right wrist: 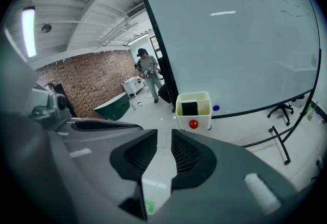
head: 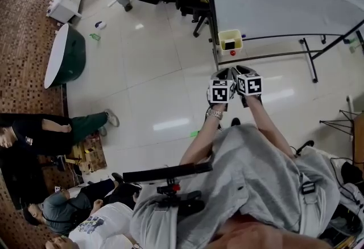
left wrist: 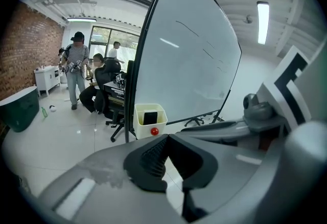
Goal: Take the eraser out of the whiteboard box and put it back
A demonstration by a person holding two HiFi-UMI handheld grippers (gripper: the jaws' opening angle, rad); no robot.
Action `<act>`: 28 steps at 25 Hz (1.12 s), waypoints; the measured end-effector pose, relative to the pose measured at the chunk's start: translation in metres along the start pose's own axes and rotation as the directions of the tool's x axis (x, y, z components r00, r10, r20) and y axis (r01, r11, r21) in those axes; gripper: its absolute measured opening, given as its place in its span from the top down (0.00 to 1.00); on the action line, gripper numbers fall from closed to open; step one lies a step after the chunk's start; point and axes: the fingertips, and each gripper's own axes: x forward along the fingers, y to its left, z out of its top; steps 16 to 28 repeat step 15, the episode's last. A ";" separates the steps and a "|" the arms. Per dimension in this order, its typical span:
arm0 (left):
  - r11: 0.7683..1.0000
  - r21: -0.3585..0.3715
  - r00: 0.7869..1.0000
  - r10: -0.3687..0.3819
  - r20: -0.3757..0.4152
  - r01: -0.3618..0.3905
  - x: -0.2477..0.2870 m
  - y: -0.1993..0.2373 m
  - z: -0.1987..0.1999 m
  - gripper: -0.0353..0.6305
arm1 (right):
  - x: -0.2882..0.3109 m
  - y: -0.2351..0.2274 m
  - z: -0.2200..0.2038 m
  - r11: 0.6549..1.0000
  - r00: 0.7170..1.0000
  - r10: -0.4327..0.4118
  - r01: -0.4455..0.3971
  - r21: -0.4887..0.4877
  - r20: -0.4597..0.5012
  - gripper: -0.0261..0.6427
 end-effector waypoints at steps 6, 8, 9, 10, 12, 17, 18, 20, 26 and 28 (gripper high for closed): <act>0.999 -0.036 1.000 0.021 -0.010 -0.021 -0.013 0.028 -0.009 0.94 | 0.007 0.032 0.002 0.998 1.000 0.022 -0.022 -0.051 -0.004 0.83; 0.999 -0.030 1.000 0.014 -0.010 -0.014 -0.014 0.029 -0.007 0.94 | 0.007 0.032 0.002 0.999 1.000 0.014 -0.014 -0.040 -0.002 0.83; 1.000 -0.024 1.000 0.008 -0.008 -0.009 -0.014 0.027 -0.004 0.94 | 0.007 0.031 0.003 0.999 1.000 0.009 -0.009 -0.032 0.000 0.83; 1.000 -0.019 1.000 0.002 -0.004 -0.003 -0.014 0.025 -0.002 0.94 | 0.006 0.029 0.004 1.000 1.000 0.003 -0.003 -0.027 0.003 0.83; 1.000 -0.012 1.000 -0.007 -0.002 0.007 -0.014 0.023 -0.001 0.94 | 0.003 0.028 0.007 1.000 1.000 -0.006 0.006 -0.027 0.007 0.83; 1.000 -0.008 1.000 -0.014 -0.006 0.014 -0.013 0.021 -0.002 0.94 | 0.002 0.028 0.009 1.000 1.000 -0.008 0.009 -0.028 0.015 0.83; 1.000 -0.008 1.000 -0.014 -0.006 0.014 -0.013 0.021 -0.002 0.94 | 0.002 0.028 0.009 1.000 1.000 -0.008 0.009 -0.028 0.015 0.83; 1.000 -0.008 1.000 -0.014 -0.006 0.014 -0.013 0.021 -0.002 0.94 | 0.002 0.028 0.009 1.000 1.000 -0.008 0.009 -0.028 0.015 0.83; 1.000 -0.008 1.000 -0.014 -0.006 0.014 -0.013 0.021 -0.002 0.94 | 0.002 0.028 0.009 1.000 1.000 -0.008 0.009 -0.028 0.015 0.83; 1.000 -0.008 1.000 -0.014 -0.006 0.014 -0.013 0.021 -0.002 0.94 | 0.002 0.028 0.009 1.000 1.000 -0.008 0.009 -0.028 0.015 0.83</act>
